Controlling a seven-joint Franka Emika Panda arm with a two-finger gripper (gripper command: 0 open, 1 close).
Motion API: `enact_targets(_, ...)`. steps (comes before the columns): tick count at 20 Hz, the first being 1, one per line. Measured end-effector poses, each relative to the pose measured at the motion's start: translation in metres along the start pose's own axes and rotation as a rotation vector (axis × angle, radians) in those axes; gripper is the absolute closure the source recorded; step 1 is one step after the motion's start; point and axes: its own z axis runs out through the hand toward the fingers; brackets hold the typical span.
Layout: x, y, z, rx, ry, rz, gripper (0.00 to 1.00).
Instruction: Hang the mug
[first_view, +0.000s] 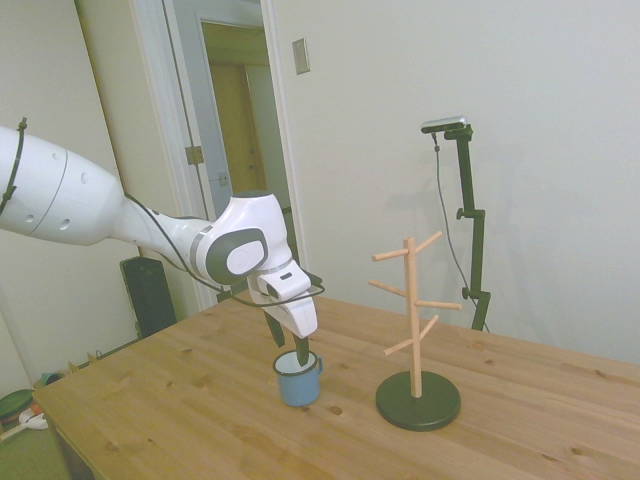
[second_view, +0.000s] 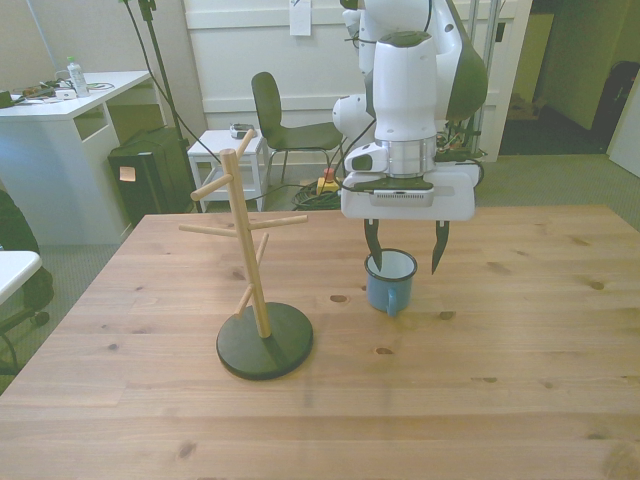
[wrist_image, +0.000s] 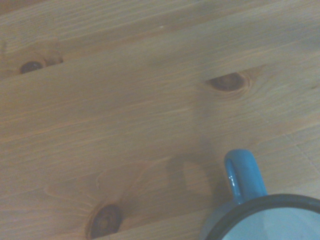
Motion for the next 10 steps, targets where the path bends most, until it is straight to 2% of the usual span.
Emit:
enact_targets(9,-0.010,-0.011,0.018,-0.011,-0.005,-0.009,0.00)
enact_targets(10,-0.011,-0.011,0.018,-0.012,-0.005,-0.009,1.00)
